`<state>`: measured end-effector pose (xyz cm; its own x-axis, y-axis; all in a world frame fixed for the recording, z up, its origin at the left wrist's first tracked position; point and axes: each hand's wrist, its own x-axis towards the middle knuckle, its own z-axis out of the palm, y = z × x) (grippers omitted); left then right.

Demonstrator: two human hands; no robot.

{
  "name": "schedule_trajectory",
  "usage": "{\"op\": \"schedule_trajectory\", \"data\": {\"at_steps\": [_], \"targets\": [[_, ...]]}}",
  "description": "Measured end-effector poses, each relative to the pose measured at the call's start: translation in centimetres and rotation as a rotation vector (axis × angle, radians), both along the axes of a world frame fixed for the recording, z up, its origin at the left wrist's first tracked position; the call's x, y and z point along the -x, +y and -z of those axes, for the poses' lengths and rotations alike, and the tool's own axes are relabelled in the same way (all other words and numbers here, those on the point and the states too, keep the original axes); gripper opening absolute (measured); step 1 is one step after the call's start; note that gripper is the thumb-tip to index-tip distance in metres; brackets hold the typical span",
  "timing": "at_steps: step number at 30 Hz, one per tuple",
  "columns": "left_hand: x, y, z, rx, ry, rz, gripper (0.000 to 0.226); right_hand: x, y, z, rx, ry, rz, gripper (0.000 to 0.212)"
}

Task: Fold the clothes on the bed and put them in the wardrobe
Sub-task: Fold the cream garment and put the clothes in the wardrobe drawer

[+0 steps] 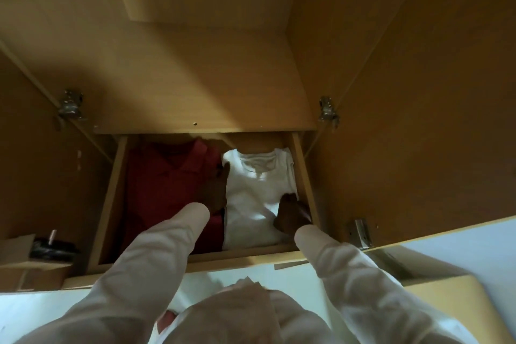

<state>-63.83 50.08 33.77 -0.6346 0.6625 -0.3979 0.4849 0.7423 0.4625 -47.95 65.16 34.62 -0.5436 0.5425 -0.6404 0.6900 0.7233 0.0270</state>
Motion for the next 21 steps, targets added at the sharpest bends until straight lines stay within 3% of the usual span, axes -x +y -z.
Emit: {"op": "schedule_trajectory", "data": {"at_steps": [4,6,10,15,21], "targets": [[-1.3,-2.2,-1.2,-0.019,0.406,0.025,0.085,0.7,-0.5,-0.5,-0.030,0.071,-0.007,0.086],[-1.7,-3.8,-1.5,-0.006,0.480,-0.010,0.091,1.3,-1.0,-0.7,-0.005,0.191,-0.011,0.099],[-2.4,-7.3,-0.8,0.040,0.391,-0.154,0.098,2.4,-0.2,0.3,0.035,0.331,0.113,0.118],[-1.6,-10.6,0.6,0.177,0.226,-0.155,0.105,3.4,0.5,0.3,0.048,0.288,0.179,0.128],[-2.0,-11.6,0.0,0.144,0.027,-0.190,0.097,0.9,-2.2,1.4,0.188,0.208,0.094,0.134]]}}
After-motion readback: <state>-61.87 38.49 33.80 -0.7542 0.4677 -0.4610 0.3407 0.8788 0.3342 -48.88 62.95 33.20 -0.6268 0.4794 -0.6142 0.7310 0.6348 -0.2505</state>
